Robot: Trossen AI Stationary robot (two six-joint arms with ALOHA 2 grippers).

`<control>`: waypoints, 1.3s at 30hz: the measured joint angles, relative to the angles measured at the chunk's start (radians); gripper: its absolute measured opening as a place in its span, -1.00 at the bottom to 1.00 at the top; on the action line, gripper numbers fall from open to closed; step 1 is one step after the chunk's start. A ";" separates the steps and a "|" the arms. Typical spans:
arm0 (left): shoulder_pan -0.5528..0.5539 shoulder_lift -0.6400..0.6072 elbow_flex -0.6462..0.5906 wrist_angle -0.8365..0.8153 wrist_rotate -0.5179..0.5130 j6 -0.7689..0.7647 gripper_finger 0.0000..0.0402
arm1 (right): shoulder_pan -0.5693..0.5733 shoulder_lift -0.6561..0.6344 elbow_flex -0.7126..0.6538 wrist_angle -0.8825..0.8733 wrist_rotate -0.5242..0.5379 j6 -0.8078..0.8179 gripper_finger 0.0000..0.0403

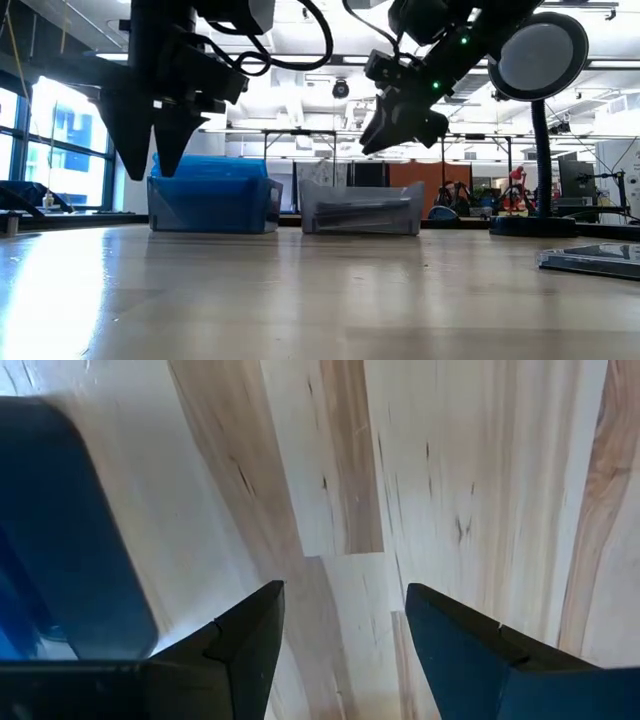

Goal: Pick & place jewel cases by type
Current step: Put the top black CD case into the right black bin, then put the black CD case into the right black bin

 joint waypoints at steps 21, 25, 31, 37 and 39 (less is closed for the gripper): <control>0.000 0.013 -0.001 0.294 0.003 -0.123 0.03 | 0.496 -0.035 0.000 -0.304 -0.029 0.482 0.06; 0.000 0.029 -0.001 0.421 0.004 -0.105 0.03 | 0.607 -0.031 0.000 -0.416 -0.059 0.739 0.06; 0.000 0.080 -0.002 0.669 0.044 -0.105 0.03 | 0.781 0.008 -0.004 -0.464 -0.143 0.977 0.06; 0.000 0.176 0.001 1.041 0.116 -0.212 0.03 | 0.914 0.082 -0.004 -0.472 -0.046 1.008 0.06; 0.001 0.213 -0.003 1.125 0.162 -0.217 0.03 | 0.952 0.104 -0.004 -0.480 -0.035 1.050 0.06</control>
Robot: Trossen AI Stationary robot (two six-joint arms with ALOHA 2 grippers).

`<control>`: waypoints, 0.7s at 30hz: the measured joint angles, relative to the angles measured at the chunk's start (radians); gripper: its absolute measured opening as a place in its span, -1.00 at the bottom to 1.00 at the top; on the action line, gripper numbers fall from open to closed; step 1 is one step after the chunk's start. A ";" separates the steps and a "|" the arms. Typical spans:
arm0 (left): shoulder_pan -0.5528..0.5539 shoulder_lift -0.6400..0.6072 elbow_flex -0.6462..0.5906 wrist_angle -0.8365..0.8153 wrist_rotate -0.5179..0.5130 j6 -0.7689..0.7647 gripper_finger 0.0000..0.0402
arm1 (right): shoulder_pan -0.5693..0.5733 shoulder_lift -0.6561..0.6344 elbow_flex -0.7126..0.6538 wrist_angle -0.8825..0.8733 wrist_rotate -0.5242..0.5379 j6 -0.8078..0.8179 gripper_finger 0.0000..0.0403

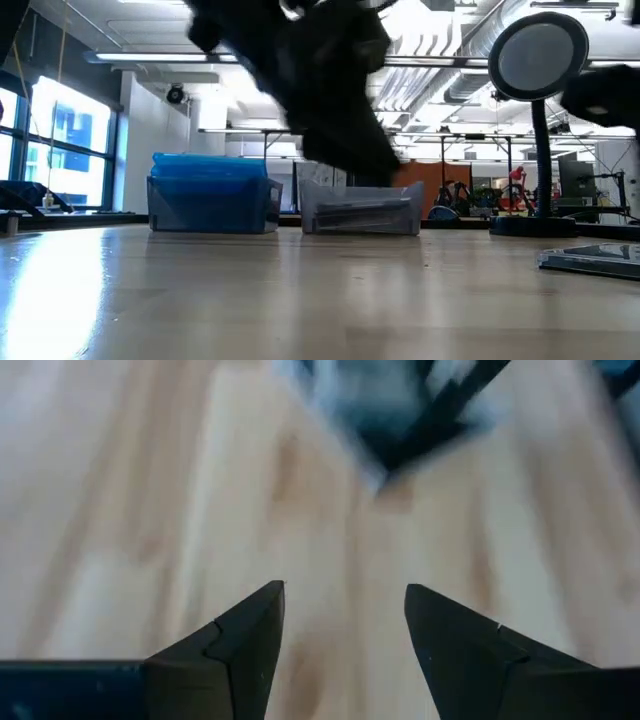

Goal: Pick & place jewel cases by type
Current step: Put the black CD case into the right black bin

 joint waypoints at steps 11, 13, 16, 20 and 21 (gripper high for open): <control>0.075 0.112 0.019 0.108 0.017 -0.042 0.03 | 0.150 0.025 0.002 -0.031 -0.037 0.216 0.06; 0.100 0.113 0.017 0.124 0.017 -0.046 0.03 | 0.170 0.044 0.002 -0.041 -0.014 0.186 0.06; 0.140 0.113 0.018 0.170 0.053 -0.099 0.03 | 0.179 0.092 0.004 -0.068 0.030 0.120 0.06; 0.172 0.113 0.018 0.173 0.113 -0.146 0.03 | 0.178 0.146 0.010 -0.094 0.093 0.076 0.06; 0.173 0.113 0.018 0.174 0.114 -0.146 0.03 | 0.179 0.152 0.010 -0.095 0.114 0.063 0.06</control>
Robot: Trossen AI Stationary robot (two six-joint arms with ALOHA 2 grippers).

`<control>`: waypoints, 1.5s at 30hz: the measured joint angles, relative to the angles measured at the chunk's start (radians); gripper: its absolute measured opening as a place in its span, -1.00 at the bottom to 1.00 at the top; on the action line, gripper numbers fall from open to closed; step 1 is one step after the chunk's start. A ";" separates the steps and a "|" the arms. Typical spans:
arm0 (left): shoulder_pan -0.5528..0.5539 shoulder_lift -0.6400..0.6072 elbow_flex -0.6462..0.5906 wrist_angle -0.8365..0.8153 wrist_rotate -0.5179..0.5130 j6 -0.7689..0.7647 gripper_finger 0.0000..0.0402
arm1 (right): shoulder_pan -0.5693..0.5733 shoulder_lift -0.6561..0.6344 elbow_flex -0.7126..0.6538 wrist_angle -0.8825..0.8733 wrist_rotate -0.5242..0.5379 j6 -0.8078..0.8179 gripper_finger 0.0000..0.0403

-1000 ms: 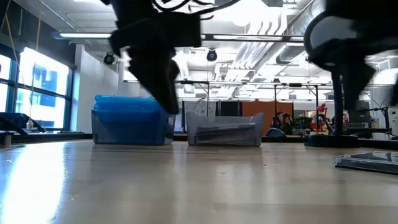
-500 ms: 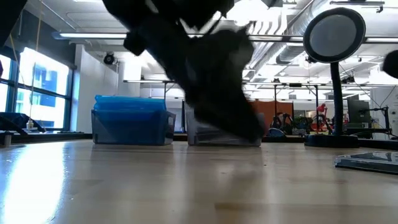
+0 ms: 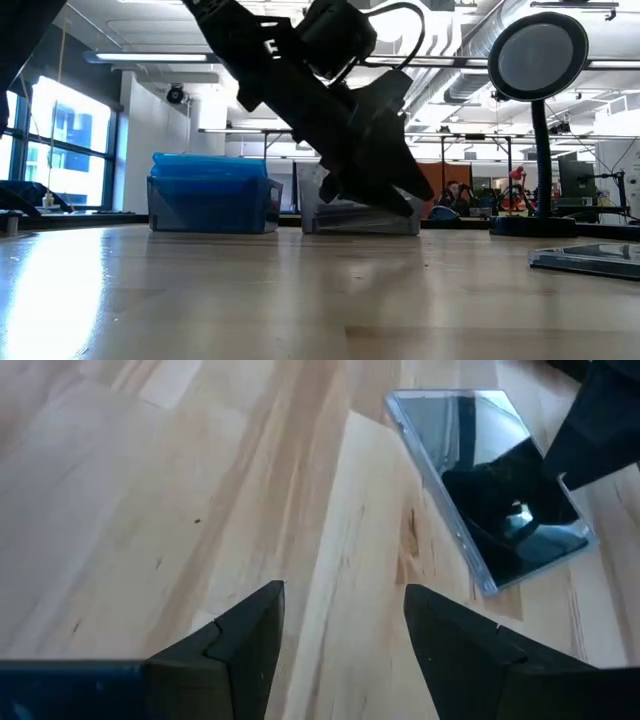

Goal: Pick & place jewel cases by type
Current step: Put the black CD case into the right black bin

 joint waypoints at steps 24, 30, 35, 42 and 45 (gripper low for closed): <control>-0.001 0.160 0.074 0.219 0.153 -0.019 0.03 | -0.119 0.011 -0.008 -0.034 0.225 -0.141 0.06; -0.004 0.185 0.124 0.217 0.148 0.029 0.03 | -0.125 0.010 -0.010 -0.004 0.265 -0.142 0.06; -0.003 0.183 0.148 0.161 0.077 0.145 0.03 | -0.127 -0.019 -0.011 -0.003 0.271 -0.082 0.06; -0.003 0.183 0.160 0.100 0.059 0.284 0.03 | -0.126 -0.068 -0.009 -0.050 0.230 0.058 0.06; -0.003 0.183 0.160 0.082 0.022 0.291 0.03 | -0.126 -0.071 -0.009 -0.164 0.168 0.187 0.06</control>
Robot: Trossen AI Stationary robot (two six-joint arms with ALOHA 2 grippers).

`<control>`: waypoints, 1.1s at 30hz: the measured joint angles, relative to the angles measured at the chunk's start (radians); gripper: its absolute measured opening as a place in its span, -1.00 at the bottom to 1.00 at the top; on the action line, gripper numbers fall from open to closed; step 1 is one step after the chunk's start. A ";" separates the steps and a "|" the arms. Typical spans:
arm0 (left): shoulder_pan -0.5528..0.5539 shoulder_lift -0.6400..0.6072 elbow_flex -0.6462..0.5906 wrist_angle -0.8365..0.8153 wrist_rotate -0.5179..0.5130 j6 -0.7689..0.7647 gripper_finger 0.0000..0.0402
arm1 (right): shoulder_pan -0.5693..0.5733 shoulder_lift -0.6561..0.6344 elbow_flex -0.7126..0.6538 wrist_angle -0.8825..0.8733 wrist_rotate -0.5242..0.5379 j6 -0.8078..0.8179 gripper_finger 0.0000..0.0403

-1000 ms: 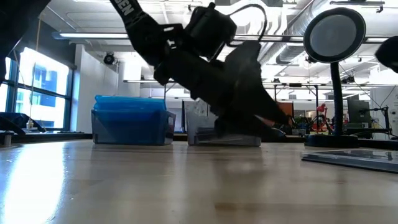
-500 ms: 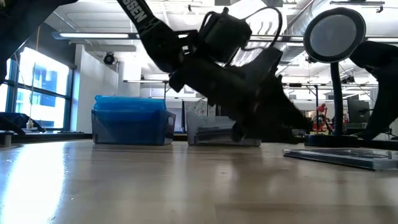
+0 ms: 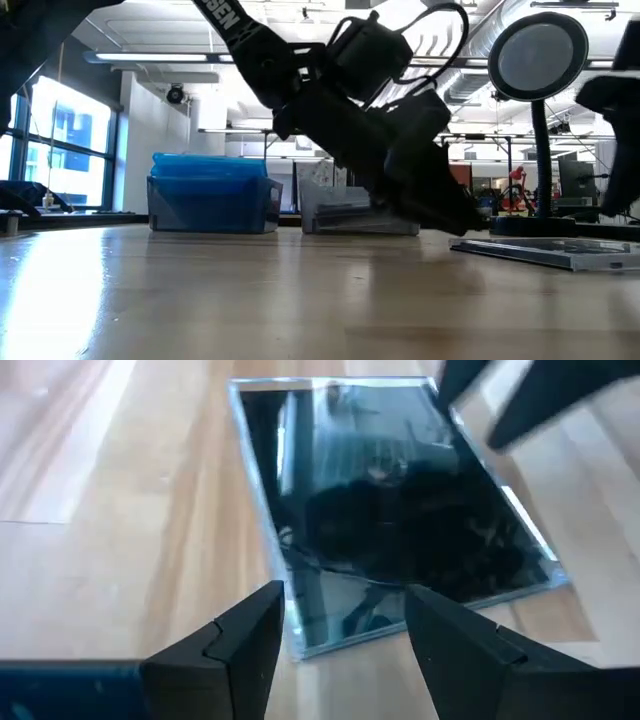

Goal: Pick & place jewel cases by type
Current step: Put the black CD case into the right black bin

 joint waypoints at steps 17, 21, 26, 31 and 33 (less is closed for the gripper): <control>0.001 -0.002 0.002 -0.092 0.018 0.008 0.03 | -0.007 -0.003 0.000 -0.425 -0.372 0.435 0.06; 0.000 -0.002 -0.001 -0.070 -0.037 0.027 0.03 | -0.028 -0.004 -0.040 -0.301 -0.425 0.484 0.06; 0.000 0.000 -0.002 -0.011 -0.063 0.032 0.03 | -0.081 -0.015 -0.099 -0.204 -0.463 0.448 0.06; 0.000 0.000 -0.002 -0.011 -0.058 0.063 0.03 | -0.144 -0.053 -0.107 -0.201 -0.463 0.246 0.06; 0.000 0.000 -0.002 -0.008 -0.058 0.084 0.03 | -0.175 -0.075 -0.110 -0.181 -0.484 0.136 0.06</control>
